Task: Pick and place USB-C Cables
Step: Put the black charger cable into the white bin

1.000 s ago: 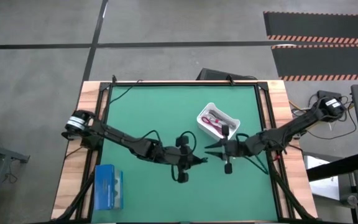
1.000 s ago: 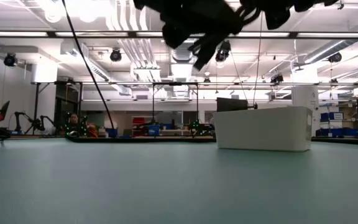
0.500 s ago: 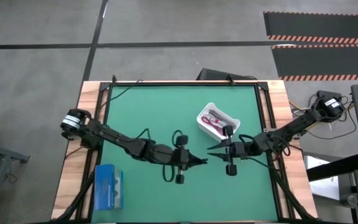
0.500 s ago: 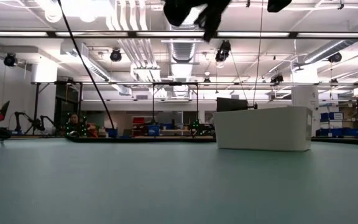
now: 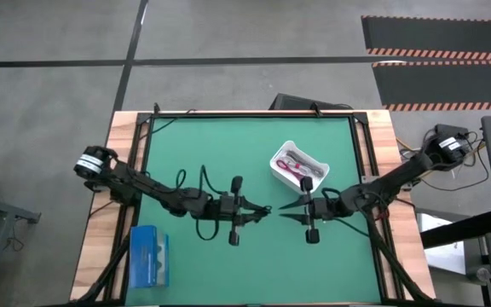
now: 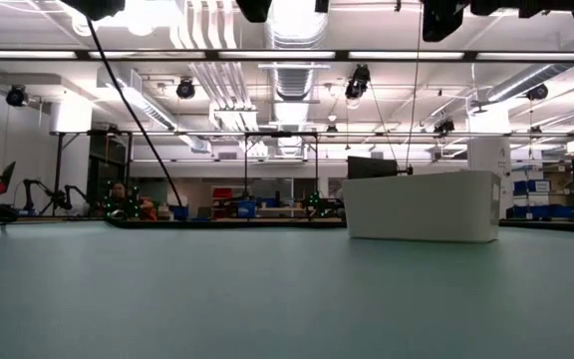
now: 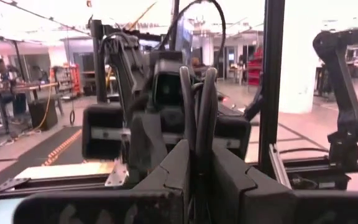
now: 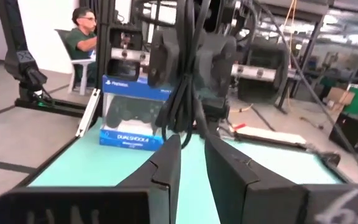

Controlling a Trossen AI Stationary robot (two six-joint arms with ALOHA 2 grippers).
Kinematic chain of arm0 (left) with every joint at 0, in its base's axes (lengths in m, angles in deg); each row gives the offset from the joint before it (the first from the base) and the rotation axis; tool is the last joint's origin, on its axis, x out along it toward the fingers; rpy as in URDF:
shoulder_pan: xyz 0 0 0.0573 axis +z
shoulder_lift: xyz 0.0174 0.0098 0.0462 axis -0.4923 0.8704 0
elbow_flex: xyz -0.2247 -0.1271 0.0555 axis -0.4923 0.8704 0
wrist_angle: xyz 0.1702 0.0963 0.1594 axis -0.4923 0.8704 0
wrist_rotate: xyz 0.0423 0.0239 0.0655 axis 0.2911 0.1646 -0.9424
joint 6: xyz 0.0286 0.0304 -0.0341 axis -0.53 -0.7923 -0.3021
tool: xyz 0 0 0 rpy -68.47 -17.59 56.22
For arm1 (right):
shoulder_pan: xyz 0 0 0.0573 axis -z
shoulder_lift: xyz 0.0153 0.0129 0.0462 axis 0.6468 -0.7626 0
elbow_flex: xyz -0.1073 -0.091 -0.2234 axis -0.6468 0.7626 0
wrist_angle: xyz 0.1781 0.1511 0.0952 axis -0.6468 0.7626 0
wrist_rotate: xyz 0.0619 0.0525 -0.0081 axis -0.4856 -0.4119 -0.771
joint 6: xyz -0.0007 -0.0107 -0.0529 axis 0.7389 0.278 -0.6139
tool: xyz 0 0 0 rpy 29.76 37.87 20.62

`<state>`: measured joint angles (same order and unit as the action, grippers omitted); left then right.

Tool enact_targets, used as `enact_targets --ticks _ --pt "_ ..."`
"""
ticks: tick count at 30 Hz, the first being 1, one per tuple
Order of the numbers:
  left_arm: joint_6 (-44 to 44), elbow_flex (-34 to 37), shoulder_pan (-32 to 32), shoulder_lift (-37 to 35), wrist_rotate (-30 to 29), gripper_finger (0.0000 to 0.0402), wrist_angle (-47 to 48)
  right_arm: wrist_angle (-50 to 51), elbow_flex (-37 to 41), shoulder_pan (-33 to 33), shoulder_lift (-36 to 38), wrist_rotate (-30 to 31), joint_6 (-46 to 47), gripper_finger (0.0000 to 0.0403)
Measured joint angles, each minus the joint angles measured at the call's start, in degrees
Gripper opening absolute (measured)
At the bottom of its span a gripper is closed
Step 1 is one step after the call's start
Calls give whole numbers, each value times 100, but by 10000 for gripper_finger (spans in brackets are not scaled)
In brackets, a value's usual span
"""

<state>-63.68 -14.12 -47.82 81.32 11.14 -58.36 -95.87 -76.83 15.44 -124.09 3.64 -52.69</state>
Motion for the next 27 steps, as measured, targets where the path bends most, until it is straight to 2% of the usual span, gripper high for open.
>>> enact_targets --ticks 5,13,18,24,27 --pt "-7 58 35 4 -15 24 -106 -480 -1 35 -431 40 280 85" --pt "-9 58 73 7 -36 24 -155 -854 -354 204 -970 47 310 172" --pt "-129 58 72 11 -325 24 -153 -841 -658 319 -1254 45 310 216" --pt "-255 58 72 11 -896 24 -145 -834 -800 445 -1407 56 352 234" --pt "-259 58 75 13 -945 24 -134 -838 -815 556 -1410 48 479 235"
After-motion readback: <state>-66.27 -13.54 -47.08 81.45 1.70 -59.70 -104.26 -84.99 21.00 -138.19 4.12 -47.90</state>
